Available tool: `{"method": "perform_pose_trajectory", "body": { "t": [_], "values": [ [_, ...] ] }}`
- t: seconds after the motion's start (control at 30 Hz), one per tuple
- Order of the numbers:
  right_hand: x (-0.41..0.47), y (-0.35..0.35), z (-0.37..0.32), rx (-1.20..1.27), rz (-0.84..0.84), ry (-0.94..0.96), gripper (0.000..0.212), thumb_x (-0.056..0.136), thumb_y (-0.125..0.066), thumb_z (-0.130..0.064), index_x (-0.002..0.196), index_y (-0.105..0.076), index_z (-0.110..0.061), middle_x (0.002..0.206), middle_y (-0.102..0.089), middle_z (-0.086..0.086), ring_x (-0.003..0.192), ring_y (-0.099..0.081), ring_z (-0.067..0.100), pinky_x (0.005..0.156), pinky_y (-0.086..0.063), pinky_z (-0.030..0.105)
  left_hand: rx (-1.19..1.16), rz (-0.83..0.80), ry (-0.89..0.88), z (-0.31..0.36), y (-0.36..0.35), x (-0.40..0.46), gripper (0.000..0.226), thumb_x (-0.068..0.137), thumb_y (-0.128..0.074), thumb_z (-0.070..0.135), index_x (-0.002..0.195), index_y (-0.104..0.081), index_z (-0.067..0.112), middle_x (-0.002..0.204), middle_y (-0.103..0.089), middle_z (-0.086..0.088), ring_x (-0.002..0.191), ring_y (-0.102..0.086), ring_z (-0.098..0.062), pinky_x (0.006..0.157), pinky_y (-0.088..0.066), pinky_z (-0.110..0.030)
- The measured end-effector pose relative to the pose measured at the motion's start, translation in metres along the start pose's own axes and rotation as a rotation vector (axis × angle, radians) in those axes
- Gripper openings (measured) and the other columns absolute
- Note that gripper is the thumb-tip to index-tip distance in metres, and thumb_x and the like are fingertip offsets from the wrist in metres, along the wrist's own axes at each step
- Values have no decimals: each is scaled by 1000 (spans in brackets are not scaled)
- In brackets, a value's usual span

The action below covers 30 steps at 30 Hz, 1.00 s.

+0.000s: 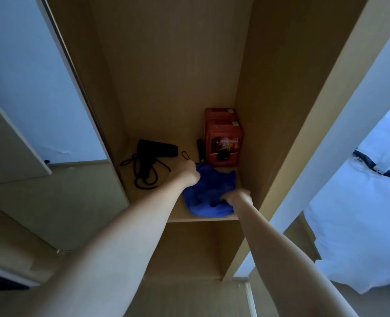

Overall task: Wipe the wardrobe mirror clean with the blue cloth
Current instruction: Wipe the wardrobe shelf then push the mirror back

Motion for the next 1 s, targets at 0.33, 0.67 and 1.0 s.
{"method": "perform_pose_trajectory", "body": {
  "t": [0.33,0.67,1.0],
  "values": [
    [-12,-4,2,349,-242,-156,21,90,-61,-18,106,-54,-6,95,-65,18,95,-67,33,77,-60,46,24,9,32,1,4,-2,21,93,-39,10,91,-60,10,103,-65,-11,87,-64,-27,59,-43,-30],
    [-5,2,-26,-386,-144,70,16,86,-56,-11,101,-57,-5,82,-55,9,94,-58,27,78,-50,30,-6,16,34,-14,19,2,31,91,-36,8,106,-62,0,106,-64,-15,83,-62,-27,52,-35,-28],
    [5,-40,0,-624,288,422,100,80,-47,-76,152,-18,-13,149,-34,18,130,-41,39,102,-39,47,1,-8,35,-22,7,8,33,98,-37,5,66,-38,14,66,-39,0,55,-37,-12,46,-25,-25]
  ]
}}
Point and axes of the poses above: each hand's wrist, its own x-axis towards the middle knuckle, its own y-axis out of the back of the hand, z = x × y, the point moved 2 cm from there along x, towards the middle knuckle
